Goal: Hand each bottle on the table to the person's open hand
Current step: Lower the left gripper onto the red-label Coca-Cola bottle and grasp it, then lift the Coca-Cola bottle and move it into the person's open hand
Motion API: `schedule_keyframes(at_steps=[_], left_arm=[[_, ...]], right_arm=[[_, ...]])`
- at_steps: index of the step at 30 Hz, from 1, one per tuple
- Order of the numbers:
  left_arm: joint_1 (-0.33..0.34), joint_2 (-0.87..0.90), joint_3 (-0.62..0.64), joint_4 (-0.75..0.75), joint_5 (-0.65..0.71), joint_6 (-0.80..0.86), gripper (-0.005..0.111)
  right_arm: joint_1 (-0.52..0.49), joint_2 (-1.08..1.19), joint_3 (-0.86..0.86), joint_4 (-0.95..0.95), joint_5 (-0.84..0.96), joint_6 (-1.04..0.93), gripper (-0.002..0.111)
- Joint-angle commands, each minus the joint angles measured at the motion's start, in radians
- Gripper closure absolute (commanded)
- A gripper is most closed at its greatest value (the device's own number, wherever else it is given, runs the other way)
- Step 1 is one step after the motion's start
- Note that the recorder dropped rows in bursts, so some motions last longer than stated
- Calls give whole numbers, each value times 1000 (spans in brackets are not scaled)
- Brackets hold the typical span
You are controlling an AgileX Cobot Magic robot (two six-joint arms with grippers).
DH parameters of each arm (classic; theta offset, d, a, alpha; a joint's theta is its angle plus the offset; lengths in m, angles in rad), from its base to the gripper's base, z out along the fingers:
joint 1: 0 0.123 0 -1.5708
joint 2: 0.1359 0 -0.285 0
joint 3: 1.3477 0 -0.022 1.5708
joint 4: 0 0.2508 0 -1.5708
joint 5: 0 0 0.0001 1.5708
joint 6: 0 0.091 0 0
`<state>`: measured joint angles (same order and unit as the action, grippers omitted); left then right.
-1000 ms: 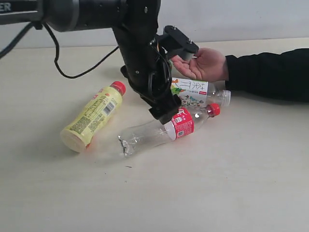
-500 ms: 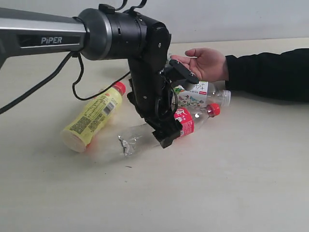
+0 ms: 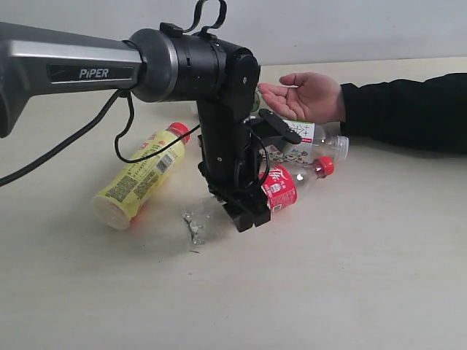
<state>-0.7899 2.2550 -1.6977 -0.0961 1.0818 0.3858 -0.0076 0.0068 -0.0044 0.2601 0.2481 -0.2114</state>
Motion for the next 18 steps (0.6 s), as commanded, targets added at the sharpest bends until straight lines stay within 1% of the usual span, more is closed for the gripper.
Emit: schedule_keyframes(at_steps=[1,7,9,12,16,18], left_arm=[[-3,2,-5,-13,42,6,73],[-3,2,-5,-14,99,8,106],[-3,2,-5,-23,139,24,107],[-12,0,-5,-34,139,48,107],[-60,-52,-4,-38,139,48,107],[-88,-94,-4,-49,139,19,107]], right_arm=[[3,-7,4,1,-3,-1,108],[3,-7,4,1,-3,-1,108],[3,-7,4,1,-3,-1,108],[3,-7,4,1,-3,-1,108],[3,-7,4,1,-3,-1,108],[3,-7,4,1,-3,-1,108]])
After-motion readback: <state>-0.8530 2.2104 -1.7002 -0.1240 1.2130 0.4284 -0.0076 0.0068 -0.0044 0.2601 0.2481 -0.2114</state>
